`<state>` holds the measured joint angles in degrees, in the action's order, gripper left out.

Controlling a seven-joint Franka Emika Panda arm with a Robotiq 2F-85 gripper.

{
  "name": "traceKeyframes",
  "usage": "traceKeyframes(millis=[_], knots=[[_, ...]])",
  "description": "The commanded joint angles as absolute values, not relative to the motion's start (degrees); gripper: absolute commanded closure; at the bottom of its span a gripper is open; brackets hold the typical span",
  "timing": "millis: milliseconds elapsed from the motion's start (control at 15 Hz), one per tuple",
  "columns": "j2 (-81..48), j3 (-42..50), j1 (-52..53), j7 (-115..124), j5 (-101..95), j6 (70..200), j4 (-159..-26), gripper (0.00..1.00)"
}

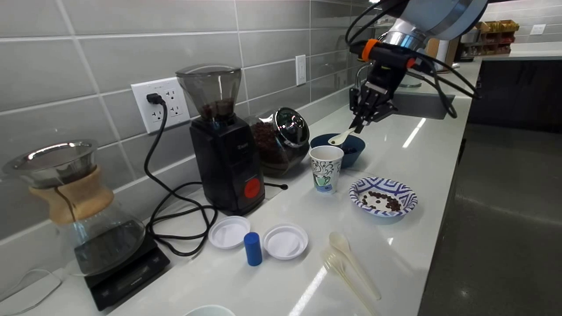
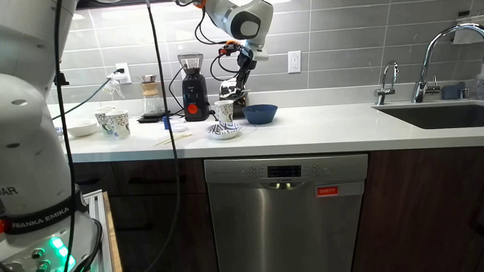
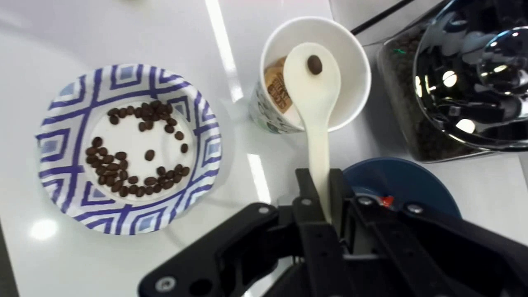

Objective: Put some of the bowl's contents into the cup

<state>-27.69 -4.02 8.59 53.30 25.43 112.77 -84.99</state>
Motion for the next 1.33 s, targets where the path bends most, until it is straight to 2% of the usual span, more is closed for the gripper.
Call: traceKeyframes(millis=[0,667,1267], knots=[[-29.35,-4.24,11.10,55.28,23.34,119.67,-84.65,0.97],[-25.30,-3.06,18.35,55.68,6.66,133.74,-92.92,0.97],[-15.39,-1.98,24.22,57.22,-15.55,145.19,-108.39,0.97]])
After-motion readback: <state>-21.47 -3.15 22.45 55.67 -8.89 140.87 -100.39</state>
